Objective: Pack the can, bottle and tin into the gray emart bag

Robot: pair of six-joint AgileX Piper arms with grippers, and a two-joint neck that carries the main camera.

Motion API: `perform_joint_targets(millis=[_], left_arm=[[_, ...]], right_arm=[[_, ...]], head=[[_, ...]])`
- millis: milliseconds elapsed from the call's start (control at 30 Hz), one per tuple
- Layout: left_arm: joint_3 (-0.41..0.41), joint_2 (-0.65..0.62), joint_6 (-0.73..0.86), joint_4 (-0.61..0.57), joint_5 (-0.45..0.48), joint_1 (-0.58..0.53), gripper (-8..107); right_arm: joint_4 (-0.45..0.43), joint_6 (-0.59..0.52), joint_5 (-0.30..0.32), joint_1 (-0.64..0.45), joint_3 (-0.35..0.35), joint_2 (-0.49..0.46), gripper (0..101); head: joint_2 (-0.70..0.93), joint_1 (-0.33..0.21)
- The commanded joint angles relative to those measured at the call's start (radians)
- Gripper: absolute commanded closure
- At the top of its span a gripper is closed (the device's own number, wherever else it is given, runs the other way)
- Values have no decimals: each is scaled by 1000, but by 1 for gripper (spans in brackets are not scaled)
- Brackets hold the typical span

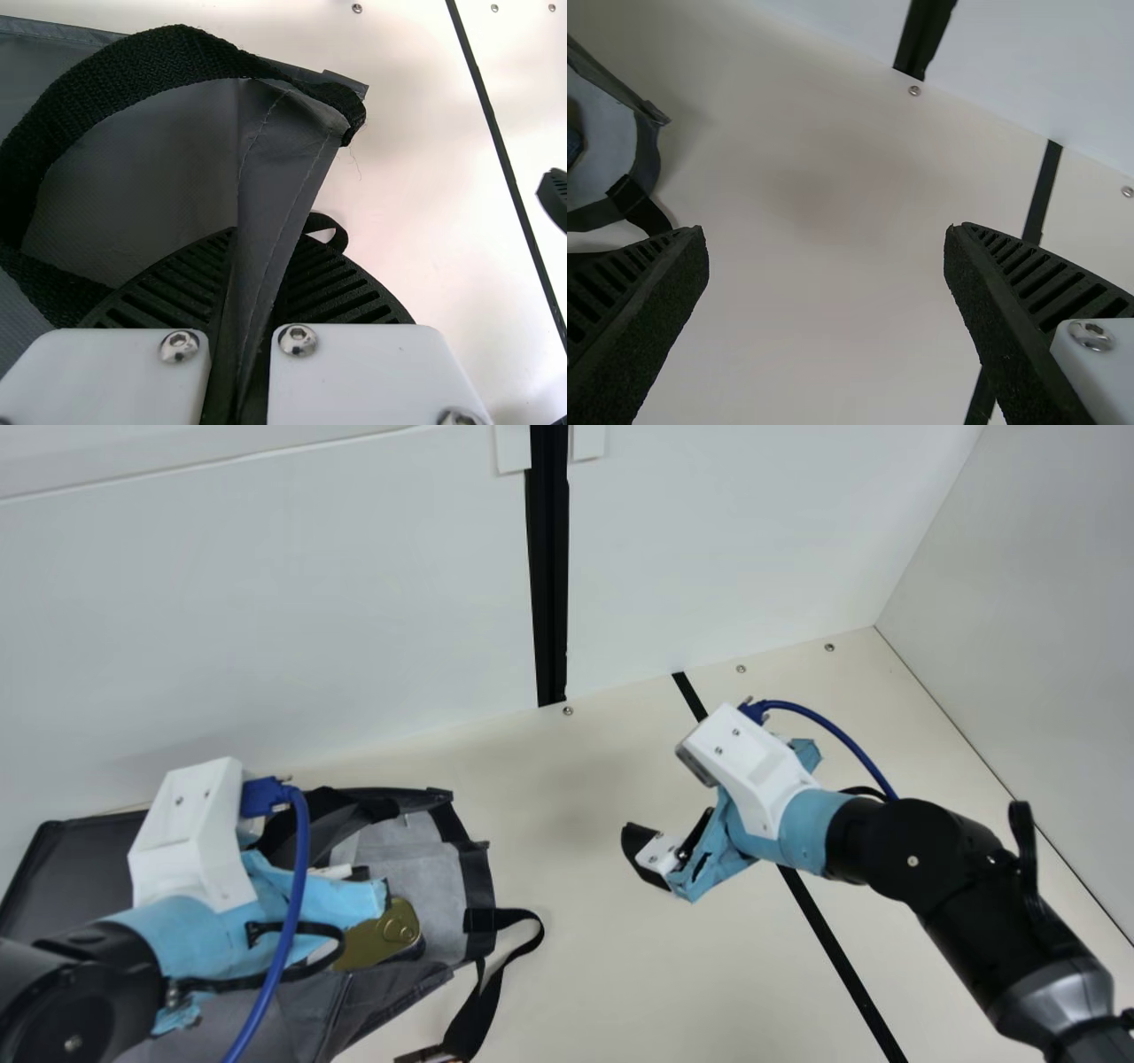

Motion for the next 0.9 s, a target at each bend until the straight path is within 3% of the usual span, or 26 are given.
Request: perform_joint_targets(millis=[0,867], left_arm=[[0,0,0,0,0,0,89],[0,0,0,0,0,0,89]], right_arm=[[-11,13,0,-12,1,-9,11],[-111,77,45,-214,-34,-98,11]], head=[[-2,-23],[-2,-23]])
